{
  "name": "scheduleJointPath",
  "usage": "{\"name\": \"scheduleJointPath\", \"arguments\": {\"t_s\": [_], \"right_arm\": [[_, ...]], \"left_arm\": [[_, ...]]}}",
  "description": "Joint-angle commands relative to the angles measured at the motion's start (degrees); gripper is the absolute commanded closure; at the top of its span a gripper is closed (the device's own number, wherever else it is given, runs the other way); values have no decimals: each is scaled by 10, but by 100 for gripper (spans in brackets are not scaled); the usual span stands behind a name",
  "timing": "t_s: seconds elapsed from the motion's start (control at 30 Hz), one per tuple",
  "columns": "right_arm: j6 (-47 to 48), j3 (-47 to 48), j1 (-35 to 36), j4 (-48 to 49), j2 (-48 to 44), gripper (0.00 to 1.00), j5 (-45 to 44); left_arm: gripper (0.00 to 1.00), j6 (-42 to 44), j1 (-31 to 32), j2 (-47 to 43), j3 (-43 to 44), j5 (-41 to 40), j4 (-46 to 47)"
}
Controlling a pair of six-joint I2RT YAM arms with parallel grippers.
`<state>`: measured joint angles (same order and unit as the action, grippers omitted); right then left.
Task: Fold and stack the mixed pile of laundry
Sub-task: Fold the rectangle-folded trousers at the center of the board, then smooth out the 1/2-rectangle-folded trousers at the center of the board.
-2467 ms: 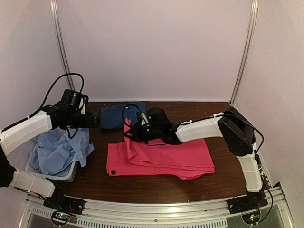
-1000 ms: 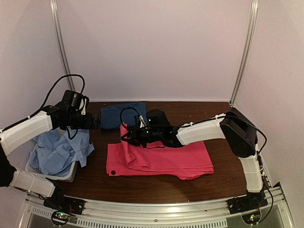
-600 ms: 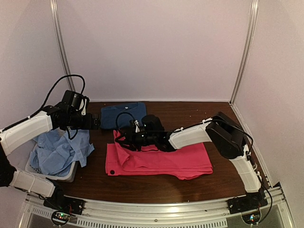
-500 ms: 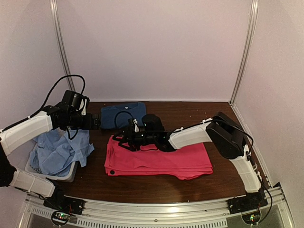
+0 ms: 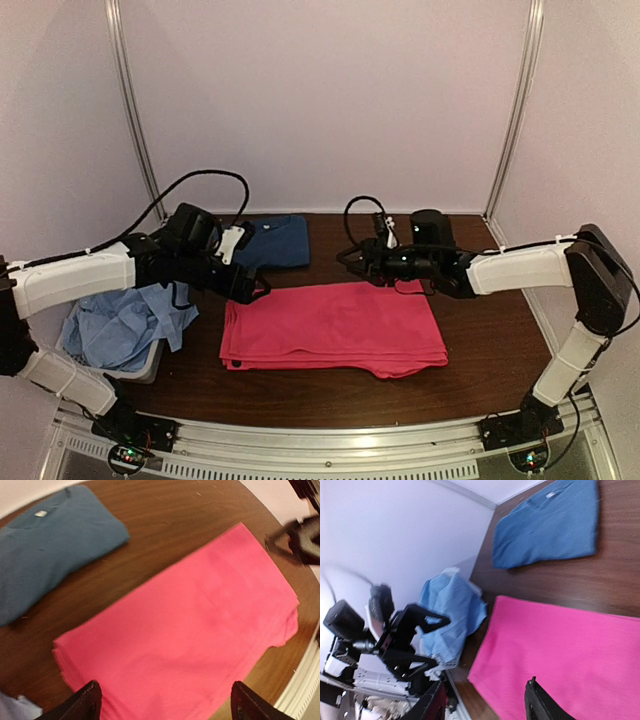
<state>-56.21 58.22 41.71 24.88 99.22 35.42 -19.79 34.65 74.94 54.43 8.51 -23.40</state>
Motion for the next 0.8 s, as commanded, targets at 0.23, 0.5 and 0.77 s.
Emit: {"name": "scheduleJointPath", "arguments": {"t_s": [0.23,0.5,0.77], "right_arm": [[34,-264,-91,41,-70,53,-5],[37,-360,-135,15,-83,55,-47],[152,-296,-108,-216,-269,66,-88]], "left_arm": [[15,-85,44,113,-116,113,167],[8,-109,18,135,-170,-4,117],[7,-54,45,80,-124,-32,98]]}}
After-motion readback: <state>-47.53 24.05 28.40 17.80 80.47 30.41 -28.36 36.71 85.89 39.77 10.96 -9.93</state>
